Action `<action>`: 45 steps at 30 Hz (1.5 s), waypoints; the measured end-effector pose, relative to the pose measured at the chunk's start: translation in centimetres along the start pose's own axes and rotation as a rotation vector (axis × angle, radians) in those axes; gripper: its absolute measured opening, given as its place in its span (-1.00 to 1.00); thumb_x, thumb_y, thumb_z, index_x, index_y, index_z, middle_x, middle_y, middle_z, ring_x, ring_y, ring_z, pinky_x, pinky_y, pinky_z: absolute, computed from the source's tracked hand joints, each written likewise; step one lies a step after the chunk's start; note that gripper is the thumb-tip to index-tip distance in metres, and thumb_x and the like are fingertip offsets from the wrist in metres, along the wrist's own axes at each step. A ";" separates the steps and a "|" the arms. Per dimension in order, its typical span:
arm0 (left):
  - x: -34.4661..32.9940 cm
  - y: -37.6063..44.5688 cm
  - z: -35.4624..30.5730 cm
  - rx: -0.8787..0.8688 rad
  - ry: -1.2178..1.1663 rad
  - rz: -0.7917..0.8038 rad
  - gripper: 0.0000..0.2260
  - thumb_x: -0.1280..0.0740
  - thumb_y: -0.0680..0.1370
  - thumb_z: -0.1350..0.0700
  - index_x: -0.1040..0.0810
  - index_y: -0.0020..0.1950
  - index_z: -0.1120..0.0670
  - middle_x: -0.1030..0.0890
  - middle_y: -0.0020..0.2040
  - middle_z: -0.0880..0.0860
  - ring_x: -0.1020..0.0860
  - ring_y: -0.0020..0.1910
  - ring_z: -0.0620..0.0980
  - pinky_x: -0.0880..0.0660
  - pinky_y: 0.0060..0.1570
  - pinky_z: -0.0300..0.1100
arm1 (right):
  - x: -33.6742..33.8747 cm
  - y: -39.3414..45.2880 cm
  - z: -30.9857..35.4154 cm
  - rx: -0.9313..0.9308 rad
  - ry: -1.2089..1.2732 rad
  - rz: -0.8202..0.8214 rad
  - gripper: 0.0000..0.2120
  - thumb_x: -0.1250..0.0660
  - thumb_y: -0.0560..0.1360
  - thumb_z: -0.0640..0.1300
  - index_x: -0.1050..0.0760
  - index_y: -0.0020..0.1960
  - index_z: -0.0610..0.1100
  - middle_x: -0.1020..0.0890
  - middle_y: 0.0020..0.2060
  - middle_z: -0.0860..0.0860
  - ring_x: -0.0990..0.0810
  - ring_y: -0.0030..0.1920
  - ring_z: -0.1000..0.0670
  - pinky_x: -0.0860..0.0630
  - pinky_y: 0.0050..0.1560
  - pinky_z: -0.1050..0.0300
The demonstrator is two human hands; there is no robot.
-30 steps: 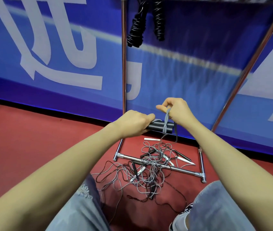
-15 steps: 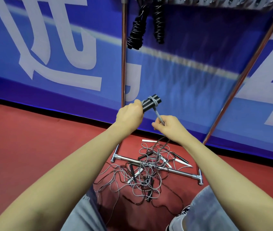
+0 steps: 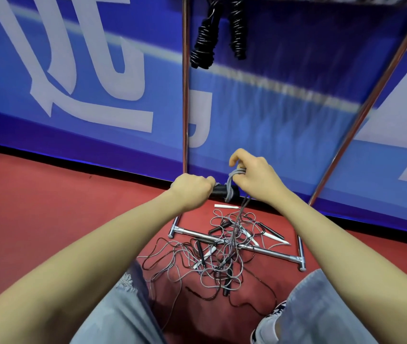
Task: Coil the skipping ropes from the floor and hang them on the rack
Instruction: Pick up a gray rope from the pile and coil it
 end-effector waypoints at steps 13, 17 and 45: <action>0.9 -1.0 0.9 -0.277 -0.128 -0.606 -0.91 -0.16 0.40 0.16 -0.22 -0.20 0.09 -0.41 -0.51 0.01 -0.37 -0.63 0.04 -0.08 -0.61 -0.30 | -1.7 0.0 -1.9 -0.207 0.514 0.136 -0.86 -0.33 0.50 -0.29 -0.43 -0.18 -0.12 -0.47 -0.48 0.02 -0.38 -0.45 0.07 -0.33 -0.39 0.22; 1.9 -0.8 -0.1 0.071 -0.327 -0.375 -0.87 -0.24 0.56 0.13 -0.34 -0.01 0.17 -0.55 -0.19 0.11 -0.52 -0.25 0.20 -0.24 -0.38 -0.12 | -2.2 -0.4 -1.6 -0.178 0.488 0.083 -0.80 -0.24 0.49 -0.34 -0.51 -0.05 -0.07 -0.56 -0.33 0.15 -0.44 -0.32 0.15 -0.37 -0.27 0.25; -1.9 -1.1 -2.6 -0.121 0.015 0.017 -0.86 -0.10 0.59 0.20 -0.36 0.12 0.17 -0.62 -0.10 0.13 -0.59 -0.16 0.21 -0.32 -0.31 -0.10 | -3.3 -0.8 -2.1 -0.211 -0.034 0.108 -0.93 -0.33 0.47 -0.15 -0.45 -0.08 -0.03 -0.53 -0.28 -0.01 -0.49 -0.14 -0.11 -0.42 -0.19 0.04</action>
Point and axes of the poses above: each hand's wrist, its own y-axis towards the middle knuckle, its own x-axis out of the back of the hand, z = x × y, the point moved 2 cm from there along y, towards the middle knuckle
